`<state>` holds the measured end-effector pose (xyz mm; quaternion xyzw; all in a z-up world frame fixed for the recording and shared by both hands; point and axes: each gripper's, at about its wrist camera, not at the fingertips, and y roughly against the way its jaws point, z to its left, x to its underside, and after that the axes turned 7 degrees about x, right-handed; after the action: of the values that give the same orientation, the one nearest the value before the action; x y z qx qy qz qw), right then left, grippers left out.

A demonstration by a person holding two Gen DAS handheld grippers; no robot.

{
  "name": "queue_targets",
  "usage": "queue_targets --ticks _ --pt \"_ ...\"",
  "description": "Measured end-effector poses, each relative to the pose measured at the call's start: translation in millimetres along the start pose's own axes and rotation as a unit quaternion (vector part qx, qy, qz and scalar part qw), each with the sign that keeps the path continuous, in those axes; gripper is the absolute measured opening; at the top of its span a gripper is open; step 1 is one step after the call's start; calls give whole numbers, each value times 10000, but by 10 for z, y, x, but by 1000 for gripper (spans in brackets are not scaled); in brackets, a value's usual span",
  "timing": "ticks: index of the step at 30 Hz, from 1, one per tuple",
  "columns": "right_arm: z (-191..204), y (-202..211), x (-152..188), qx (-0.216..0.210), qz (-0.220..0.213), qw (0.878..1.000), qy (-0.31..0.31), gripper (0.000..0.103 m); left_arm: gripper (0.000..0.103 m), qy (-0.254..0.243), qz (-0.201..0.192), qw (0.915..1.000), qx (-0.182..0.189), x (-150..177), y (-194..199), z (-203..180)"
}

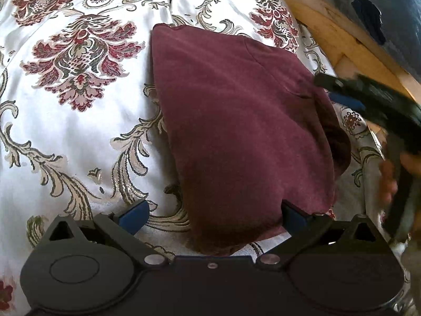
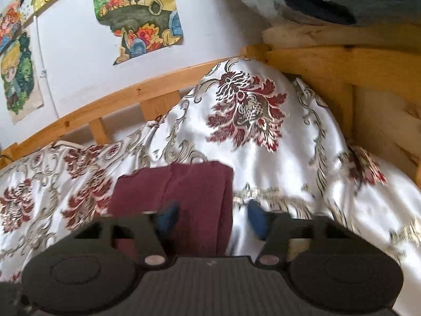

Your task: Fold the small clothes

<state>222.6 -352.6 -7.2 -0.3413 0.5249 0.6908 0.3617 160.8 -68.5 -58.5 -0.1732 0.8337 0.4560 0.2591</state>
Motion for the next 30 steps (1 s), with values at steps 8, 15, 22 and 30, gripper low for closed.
queue_targets --ticks 8,15,22,30 --pt "303 -213 -158 -96 -38 9966 823 8 102 135 -121 9992 352 -10 71 105" --pt "318 -328 -226 119 134 9921 1239 8 102 171 -469 9959 753 -42 209 131" --pt "54 -330 -181 2 310 9969 717 31 102 447 -328 9946 874 -188 53 223" --pt "-169 -516 -386 -545 556 9968 -154 74 102 1037 13 9867 1250 -245 -160 458"
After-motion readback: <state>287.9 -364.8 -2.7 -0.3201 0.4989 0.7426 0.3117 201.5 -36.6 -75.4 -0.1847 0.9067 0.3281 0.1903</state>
